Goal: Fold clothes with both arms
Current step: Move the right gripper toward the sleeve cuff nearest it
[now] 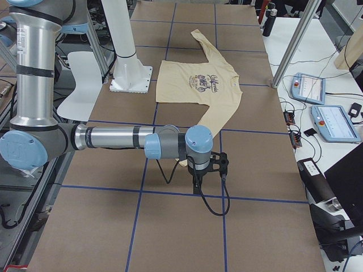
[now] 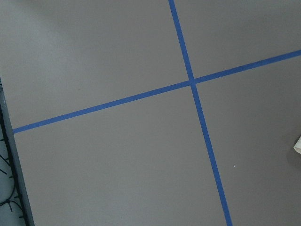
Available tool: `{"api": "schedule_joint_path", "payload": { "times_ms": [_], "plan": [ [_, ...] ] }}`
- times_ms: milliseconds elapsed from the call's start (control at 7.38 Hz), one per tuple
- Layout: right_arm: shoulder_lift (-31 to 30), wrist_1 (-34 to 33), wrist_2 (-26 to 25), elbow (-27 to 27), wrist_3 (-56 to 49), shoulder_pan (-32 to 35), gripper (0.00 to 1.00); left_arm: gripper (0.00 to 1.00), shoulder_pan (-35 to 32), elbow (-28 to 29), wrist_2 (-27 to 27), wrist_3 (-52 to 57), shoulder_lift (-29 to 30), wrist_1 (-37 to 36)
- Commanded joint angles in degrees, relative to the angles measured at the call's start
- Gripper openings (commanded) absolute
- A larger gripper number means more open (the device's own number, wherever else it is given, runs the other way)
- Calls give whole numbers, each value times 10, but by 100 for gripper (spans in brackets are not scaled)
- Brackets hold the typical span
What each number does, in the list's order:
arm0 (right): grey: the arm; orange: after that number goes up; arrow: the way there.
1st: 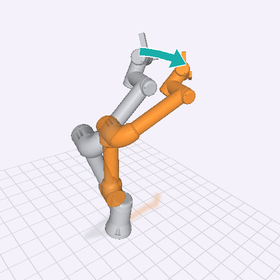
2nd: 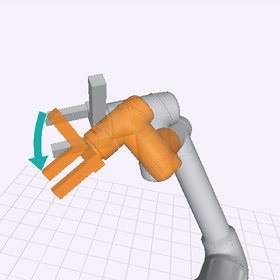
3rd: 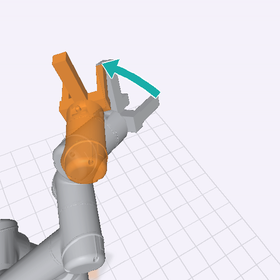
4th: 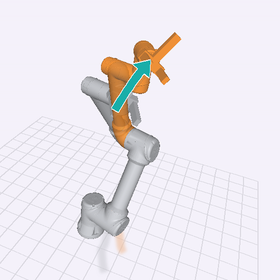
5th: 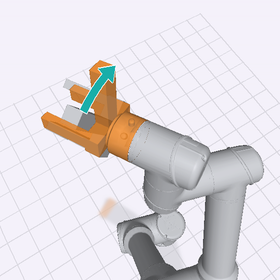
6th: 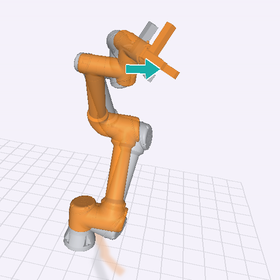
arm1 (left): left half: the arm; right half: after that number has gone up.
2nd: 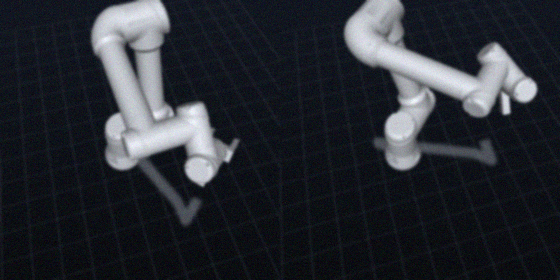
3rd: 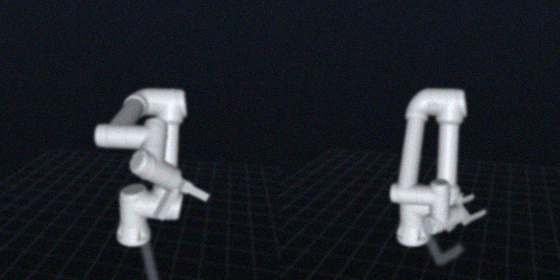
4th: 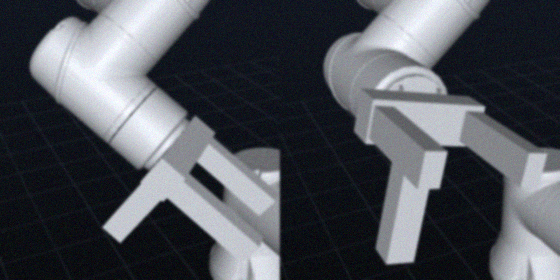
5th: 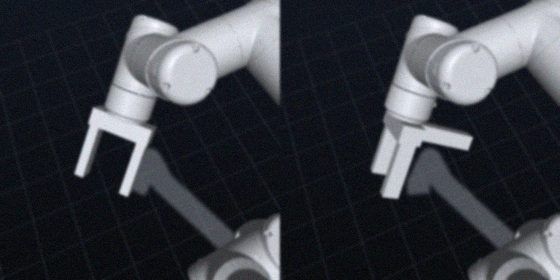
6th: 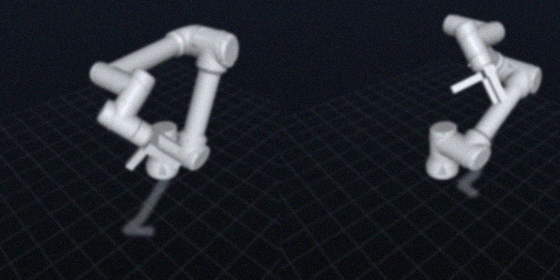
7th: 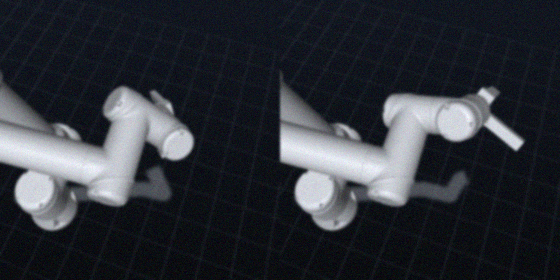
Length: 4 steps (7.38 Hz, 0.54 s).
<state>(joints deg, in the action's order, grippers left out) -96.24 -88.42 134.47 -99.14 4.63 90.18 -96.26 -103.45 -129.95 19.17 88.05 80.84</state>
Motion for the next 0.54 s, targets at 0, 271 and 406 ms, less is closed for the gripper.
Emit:
{"api": "schedule_joint_path", "payload": {
  "times_ms": [0, 271, 406],
  "plan": [
    [0, 0, 0, 0, 0, 0, 100, 100, 0, -24, -16, -3, 3, 39],
    [2, 1, 2, -3, -4, -1, 100, 100, 0, 9, -15, -5, 5, 230],
    [1, 33, 5, -5, 5, -6, 100, 100, 4, 34, -15, -5, 20, 239]
  ]
}}
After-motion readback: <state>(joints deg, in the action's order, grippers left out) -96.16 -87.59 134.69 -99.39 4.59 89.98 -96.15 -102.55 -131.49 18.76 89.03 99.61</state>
